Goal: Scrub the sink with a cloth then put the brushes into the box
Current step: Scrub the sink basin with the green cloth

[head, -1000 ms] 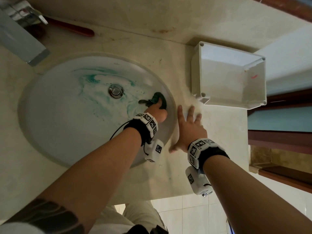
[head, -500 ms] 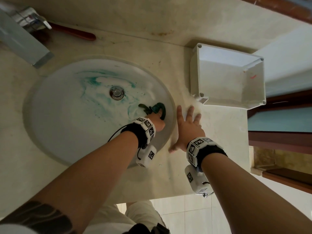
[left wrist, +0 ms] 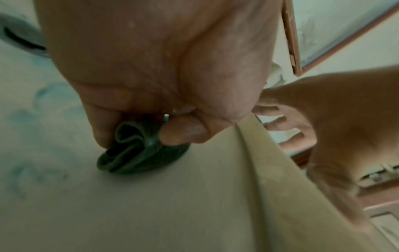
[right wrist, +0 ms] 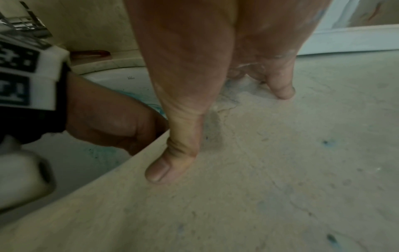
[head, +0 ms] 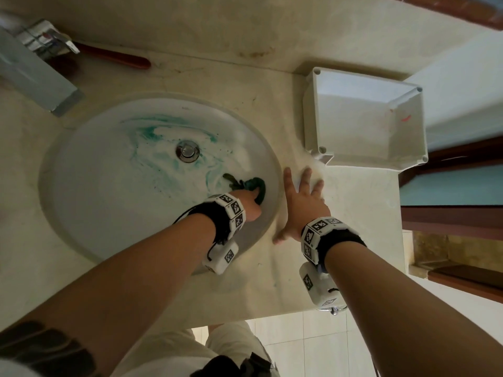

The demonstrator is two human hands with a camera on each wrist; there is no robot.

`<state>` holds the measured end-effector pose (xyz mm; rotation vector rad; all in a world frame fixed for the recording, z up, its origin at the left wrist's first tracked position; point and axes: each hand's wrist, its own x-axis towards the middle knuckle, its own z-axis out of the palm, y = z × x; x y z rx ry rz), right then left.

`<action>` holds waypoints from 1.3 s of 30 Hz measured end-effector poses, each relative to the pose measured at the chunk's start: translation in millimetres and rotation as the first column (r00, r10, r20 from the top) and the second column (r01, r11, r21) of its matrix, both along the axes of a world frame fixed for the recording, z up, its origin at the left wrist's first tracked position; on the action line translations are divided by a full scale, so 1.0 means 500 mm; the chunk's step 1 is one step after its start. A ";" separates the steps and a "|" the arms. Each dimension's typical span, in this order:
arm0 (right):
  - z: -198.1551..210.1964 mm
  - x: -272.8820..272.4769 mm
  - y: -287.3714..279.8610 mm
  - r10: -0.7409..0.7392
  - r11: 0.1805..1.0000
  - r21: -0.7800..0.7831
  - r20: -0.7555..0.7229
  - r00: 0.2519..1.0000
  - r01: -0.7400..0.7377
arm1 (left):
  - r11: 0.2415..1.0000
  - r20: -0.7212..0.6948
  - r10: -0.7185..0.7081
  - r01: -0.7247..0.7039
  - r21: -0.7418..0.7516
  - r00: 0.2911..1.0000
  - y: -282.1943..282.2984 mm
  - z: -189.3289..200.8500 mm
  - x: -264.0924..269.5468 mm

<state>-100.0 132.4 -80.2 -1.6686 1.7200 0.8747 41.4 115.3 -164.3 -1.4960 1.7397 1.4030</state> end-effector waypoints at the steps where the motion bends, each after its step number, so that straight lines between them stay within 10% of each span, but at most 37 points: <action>1: 0.000 -0.001 0.000 -0.001 1.000 -0.002 -0.001 1.000 0.001 | 0.999 0.012 -0.032 0.032 -0.017 0.999 -0.008 0.004 -0.003; 12: 0.001 -0.001 -0.001 -0.013 1.000 -0.002 0.028 1.000 0.013 | 0.880 0.049 -0.470 0.472 -0.049 0.881 0.065 -0.028 0.088; 39: 0.006 -0.004 0.001 -0.056 0.998 -0.003 0.026 0.998 0.057 | 0.851 0.097 -0.521 0.525 -0.024 0.848 0.128 0.019 0.136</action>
